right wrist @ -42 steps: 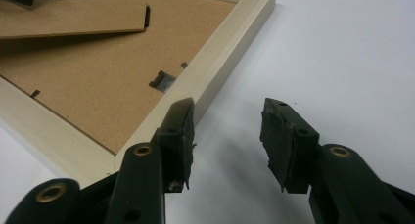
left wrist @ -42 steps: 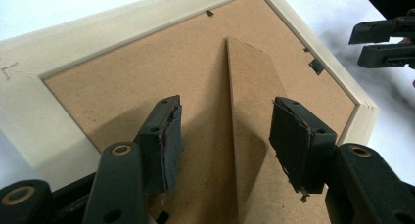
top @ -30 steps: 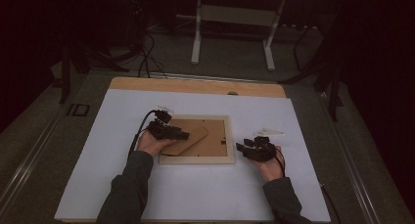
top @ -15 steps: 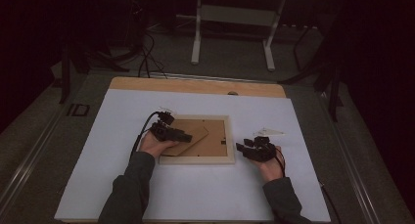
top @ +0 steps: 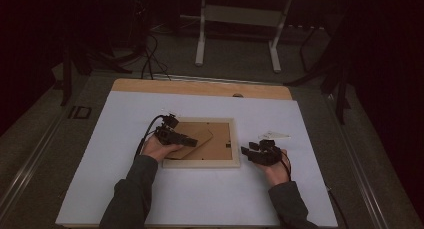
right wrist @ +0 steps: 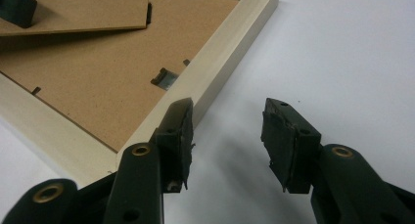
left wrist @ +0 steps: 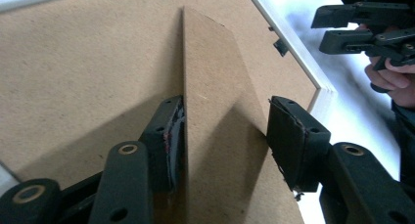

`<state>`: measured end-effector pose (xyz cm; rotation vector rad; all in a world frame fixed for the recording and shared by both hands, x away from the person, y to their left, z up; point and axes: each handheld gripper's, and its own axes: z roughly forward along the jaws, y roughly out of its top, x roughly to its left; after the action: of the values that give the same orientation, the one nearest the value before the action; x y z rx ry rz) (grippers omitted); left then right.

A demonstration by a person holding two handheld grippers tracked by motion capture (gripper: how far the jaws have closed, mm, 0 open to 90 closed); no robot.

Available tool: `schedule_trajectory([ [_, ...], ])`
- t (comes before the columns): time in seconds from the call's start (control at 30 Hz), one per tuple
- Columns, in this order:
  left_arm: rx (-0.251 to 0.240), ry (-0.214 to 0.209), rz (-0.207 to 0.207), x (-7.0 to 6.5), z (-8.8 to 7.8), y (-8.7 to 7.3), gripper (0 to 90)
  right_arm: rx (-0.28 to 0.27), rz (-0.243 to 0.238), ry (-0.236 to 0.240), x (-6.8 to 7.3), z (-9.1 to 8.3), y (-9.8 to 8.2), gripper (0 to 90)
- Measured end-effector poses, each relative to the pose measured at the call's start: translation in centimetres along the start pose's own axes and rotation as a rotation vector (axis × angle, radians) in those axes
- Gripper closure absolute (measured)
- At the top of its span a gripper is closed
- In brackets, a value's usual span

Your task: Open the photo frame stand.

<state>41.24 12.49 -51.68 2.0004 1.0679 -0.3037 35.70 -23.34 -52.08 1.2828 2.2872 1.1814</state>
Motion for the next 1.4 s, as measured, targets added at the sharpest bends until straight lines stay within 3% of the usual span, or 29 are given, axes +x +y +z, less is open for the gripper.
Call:
schedule_trajectory([
  [0.13,0.023,0.014,0.007,0.0,0.1,0.0,51.4,0.001,0.000,0.000,-0.1,0.0,0.0,54.0],
  [0.33,0.028,-0.004,-0.008,0.2,0.1,-0.1,52.1,0.003,0.000,-0.001,0.0,0.1,-0.1,54.0],
  [0.6,0.043,0.005,0.014,-0.3,0.2,-0.1,46.2,0.001,0.001,0.000,0.0,0.0,-0.1,53.9],
  [0.8,0.063,0.044,0.062,-1.0,0.2,-0.1,45.9,0.005,-0.002,0.002,0.1,0.1,-0.1,53.8],
  [1.2,0.083,0.079,0.090,-1.6,0.2,-0.1,45.8,0.010,-0.002,0.004,0.3,0.2,-0.1,53.7],
  [1.4,0.071,0.099,0.107,-2.1,0.1,-0.2,45.8,0.007,-0.005,0.007,0.4,0.2,0.1,53.6],
])
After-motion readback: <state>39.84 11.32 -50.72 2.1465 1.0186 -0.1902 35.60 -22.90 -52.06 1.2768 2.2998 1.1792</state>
